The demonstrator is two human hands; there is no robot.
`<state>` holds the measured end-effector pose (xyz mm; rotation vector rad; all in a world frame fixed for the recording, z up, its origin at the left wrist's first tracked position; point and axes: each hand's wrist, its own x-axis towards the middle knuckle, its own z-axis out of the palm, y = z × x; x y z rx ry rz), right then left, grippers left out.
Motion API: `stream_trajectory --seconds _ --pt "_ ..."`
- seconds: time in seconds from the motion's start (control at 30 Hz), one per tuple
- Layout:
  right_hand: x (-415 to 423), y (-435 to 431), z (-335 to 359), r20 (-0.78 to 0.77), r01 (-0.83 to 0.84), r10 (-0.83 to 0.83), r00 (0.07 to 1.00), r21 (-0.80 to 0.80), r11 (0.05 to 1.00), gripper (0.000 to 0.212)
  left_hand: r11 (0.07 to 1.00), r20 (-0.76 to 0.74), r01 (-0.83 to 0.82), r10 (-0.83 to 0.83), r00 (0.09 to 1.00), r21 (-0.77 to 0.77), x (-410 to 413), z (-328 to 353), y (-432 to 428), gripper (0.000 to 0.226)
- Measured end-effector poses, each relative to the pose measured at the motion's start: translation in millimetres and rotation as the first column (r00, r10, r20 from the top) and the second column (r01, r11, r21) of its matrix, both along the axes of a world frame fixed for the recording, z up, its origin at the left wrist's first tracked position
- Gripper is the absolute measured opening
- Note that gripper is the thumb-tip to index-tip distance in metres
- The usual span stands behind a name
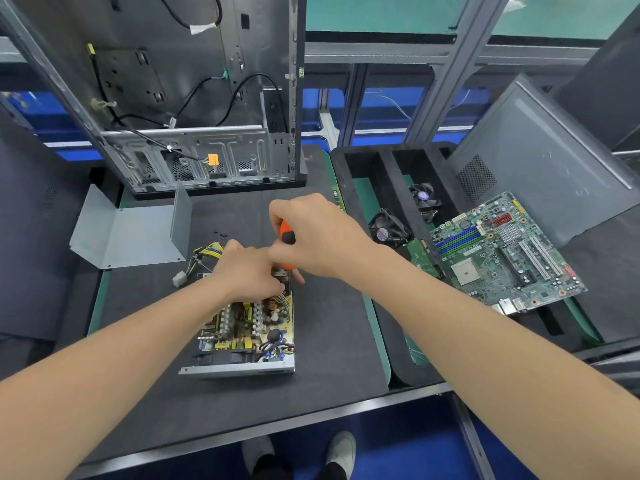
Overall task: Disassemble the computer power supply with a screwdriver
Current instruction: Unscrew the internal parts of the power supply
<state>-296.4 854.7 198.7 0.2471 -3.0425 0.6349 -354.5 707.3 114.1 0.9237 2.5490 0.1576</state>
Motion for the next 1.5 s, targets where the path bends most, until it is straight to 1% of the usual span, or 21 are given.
stream_trajectory --seconds 0.17,0.3,0.37,0.43,0.5,0.57,0.63,0.7,0.77,0.87,0.9,0.97,1.0,1.03,1.1,1.13,1.17,1.23,1.33,1.43,1.5 --pt "1 0 -3 0.000 0.005 -0.005 1.000 -0.004 1.000 0.020 1.000 -0.016 0.004 -0.004 1.000 0.007 0 -1 -1 0.031" --pt "-1 1 -3 0.021 -0.003 0.002 1.000 0.054 0.999 0.020 1.000 0.000 0.011 -0.011 1.000 0.007 0 0 -1 0.027" --pt "-4 4 3 0.115 -0.083 0.075 0.991 0.059 0.995 0.018 0.999 0.017 0.018 -0.019 1.000 0.028 0 0 -1 0.027" --pt "-9 11 12 0.203 -0.210 0.194 0.960 0.056 0.976 0.015 0.998 0.042 0.026 -0.029 0.999 0.065 -1 3 -3 0.027" --pt "-13 15 17 0.237 -0.282 0.264 0.935 0.048 0.958 0.016 0.991 0.072 0.036 -0.046 0.996 0.129 -2 5 -6 0.029" --pt "-14 16 18 0.233 -0.304 0.285 0.930 0.050 0.951 0.019 0.967 0.144 0.004 -0.041 0.989 0.253 -2 7 -10 0.032" --pt "-15 14 17 0.238 -0.338 0.313 0.920 0.076 0.938 0.022 0.926 0.197 -0.057 -0.019 0.980 0.373 -3 6 -15 0.020" --pt "-16 14 20 0.277 -0.394 0.358 0.892 0.084 0.915 0.023 0.879 0.184 -0.093 0.005 0.983 0.468 -3 3 -21 0.006" --pt "-18 15 25 0.322 -0.438 0.390 0.863 0.090 0.894 0.025 0.833 0.160 -0.099 0.012 0.987 0.544 -1 1 -24 0.018" --pt "-21 14 31 0.352 -0.464 0.393 0.850 0.146 0.874 0.031 0.801 0.178 -0.133 0.033 0.983 0.584 2 4 -24 0.017" --pt "-20 12 32 0.353 -0.458 0.386 0.852 0.146 0.877 0.029 0.791 0.191 -0.145 0.036 0.981 0.595 3 4 -23 0.020" --pt "-14 2 28 0.314 -0.395 0.333 0.889 0.162 0.904 0.021 0.772 0.214 -0.178 0.056 0.975 0.611 1 3 -22 0.016" --pt "-11 -3 25 0.262 -0.319 0.261 0.929 0.210 0.924 0.025 0.767 0.211 -0.181 0.061 0.976 0.616 1 3 -21 0.015" --pt "-9 -8 22 0.194 -0.209 0.155 0.969 0.301 0.930 0.034 0.762 0.198 -0.172 0.059 0.979 0.625 1 3 -19 0.017" --pt "-7 -21 21 0.060 0.037 -0.074 0.995 0.474 0.880 0.041 0.749 0.177 -0.167 0.068 0.982 0.642 4 4 -18 0.020" --pt "-8 -25 21 0.045 0.100 -0.139 0.989 0.488 0.867 0.041 0.737 0.181 -0.185 0.086 0.980 0.650 5 4 -17 0.019" --pt "-10 -29 21 0.084 0.117 -0.176 0.981 0.466 0.877 0.038 0.728 0.178 -0.195 0.102 0.979 0.658 7 4 -17 0.017" --pt "-15 -28 21 0.231 0.060 -0.154 0.961 0.370 0.927 0.024 0.716 0.155 -0.172 0.089 0.984 0.677 8 6 -17 0.019" --pt "-16 -13 34 0.374 -0.165 0.062 0.925 0.250 0.954 0.013 0.719 0.188 -0.168 0.053 0.981 0.674 5 5 -19 0.021" --pt "-17 0 43 0.363 -0.415 0.314 0.877 0.244 0.876 0.018 0.731 0.203 -0.182 0.061 0.977 0.658 1 -1 -20 0.019" --pt "-19 2 38 0.355 -0.498 0.396 0.847 0.265 0.826 0.021 0.722 0.210 -0.185 0.056 0.976 0.666 -1 -5 -21 0.022"
